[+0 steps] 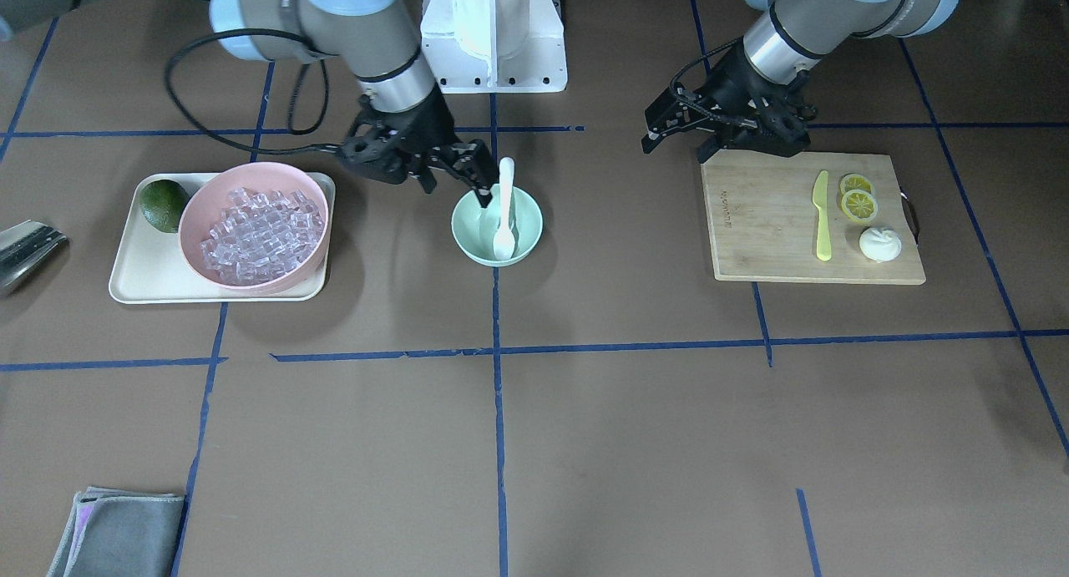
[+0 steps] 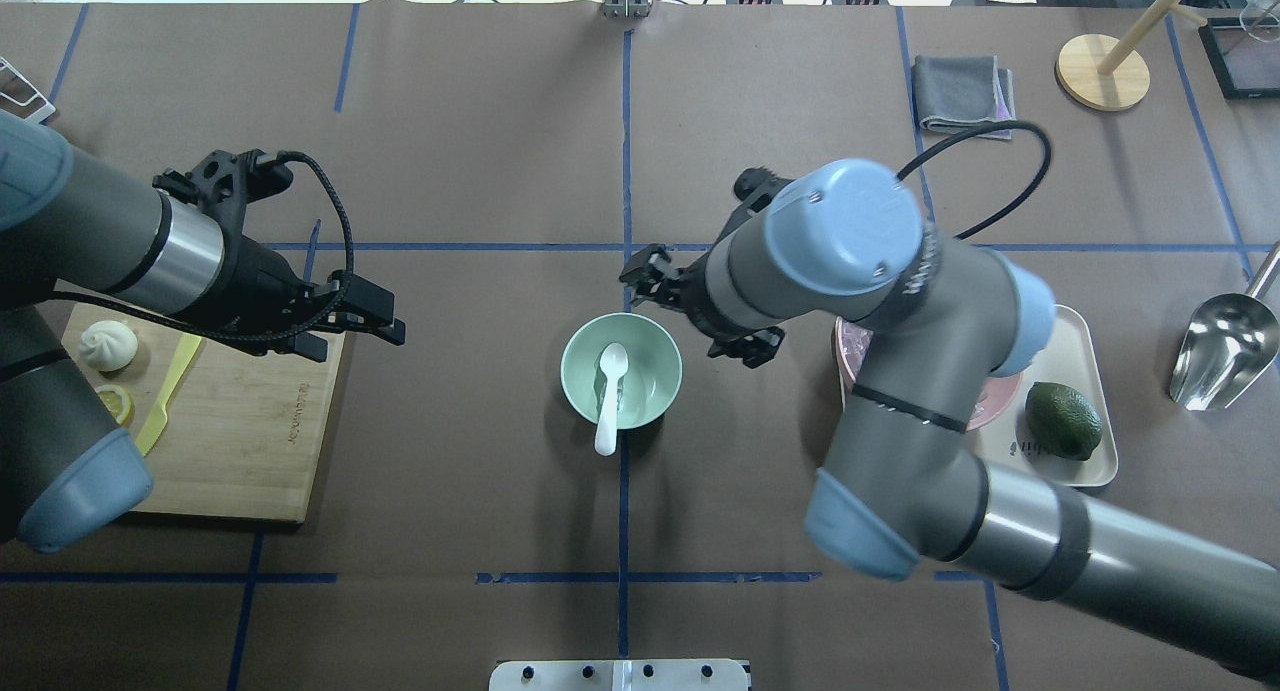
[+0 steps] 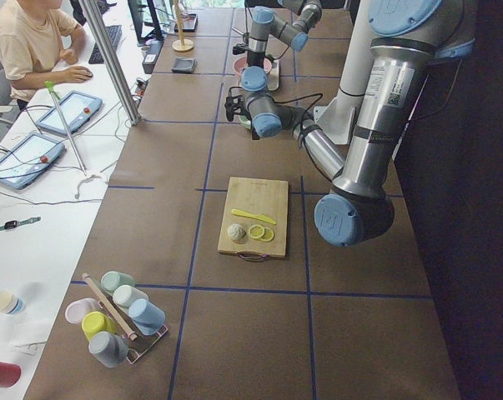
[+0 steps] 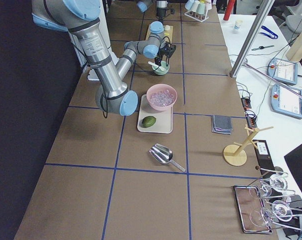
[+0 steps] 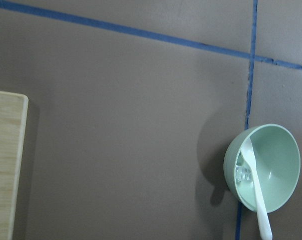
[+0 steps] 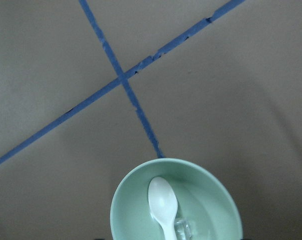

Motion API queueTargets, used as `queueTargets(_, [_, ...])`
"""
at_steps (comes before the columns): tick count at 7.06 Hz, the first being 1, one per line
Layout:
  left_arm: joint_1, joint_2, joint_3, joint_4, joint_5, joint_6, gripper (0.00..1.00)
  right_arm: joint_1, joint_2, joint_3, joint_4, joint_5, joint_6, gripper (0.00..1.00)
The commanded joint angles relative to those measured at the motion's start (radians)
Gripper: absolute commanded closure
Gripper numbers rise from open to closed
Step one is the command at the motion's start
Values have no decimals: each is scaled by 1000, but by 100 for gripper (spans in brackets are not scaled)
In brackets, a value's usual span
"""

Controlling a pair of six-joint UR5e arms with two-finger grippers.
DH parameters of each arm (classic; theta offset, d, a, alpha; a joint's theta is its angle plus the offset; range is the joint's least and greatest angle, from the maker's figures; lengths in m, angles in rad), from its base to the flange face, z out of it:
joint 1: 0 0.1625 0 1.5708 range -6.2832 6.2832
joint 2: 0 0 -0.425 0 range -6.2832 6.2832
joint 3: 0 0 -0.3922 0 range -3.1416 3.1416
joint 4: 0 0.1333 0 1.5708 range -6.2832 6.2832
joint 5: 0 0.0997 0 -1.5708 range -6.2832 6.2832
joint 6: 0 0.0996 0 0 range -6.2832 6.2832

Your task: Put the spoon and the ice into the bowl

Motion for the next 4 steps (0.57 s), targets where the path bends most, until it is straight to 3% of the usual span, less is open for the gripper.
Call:
queueTargets(1, [-66, 110, 2, 1, -10, 259, 2, 226, -221, 131, -1, 223, -188, 0])
queueTargets(4, [-253, 265, 13, 13, -15, 631, 1, 489, -468, 147, -1, 407, -731, 0])
